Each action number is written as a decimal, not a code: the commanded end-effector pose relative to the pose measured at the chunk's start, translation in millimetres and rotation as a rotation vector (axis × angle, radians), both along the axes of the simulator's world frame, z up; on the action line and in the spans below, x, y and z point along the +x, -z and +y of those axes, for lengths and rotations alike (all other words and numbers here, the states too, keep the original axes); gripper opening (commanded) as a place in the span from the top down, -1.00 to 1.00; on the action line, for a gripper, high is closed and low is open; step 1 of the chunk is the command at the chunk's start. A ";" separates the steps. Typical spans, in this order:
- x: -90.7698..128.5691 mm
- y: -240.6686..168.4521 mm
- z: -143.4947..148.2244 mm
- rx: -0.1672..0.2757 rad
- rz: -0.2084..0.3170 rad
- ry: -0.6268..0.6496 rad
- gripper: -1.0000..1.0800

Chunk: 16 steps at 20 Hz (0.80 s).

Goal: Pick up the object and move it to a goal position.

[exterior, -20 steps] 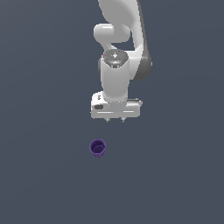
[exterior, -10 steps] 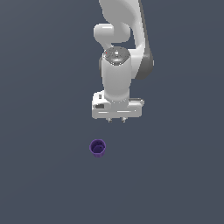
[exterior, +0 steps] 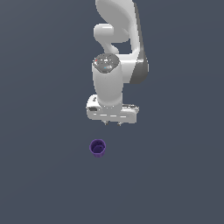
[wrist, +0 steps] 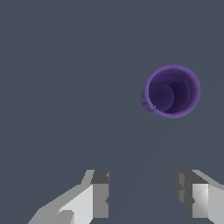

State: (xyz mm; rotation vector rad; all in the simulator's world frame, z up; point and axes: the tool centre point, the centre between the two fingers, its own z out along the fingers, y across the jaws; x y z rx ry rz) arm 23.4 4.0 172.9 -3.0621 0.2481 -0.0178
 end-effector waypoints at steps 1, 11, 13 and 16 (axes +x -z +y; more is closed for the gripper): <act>3.2 5.2 -7.3 0.016 0.011 0.076 -0.23; 18.8 32.6 -44.9 0.098 0.075 0.476 -0.23; 21.6 38.4 -52.7 0.114 0.090 0.557 -0.23; 25.5 47.2 -64.5 0.138 0.112 0.679 -0.23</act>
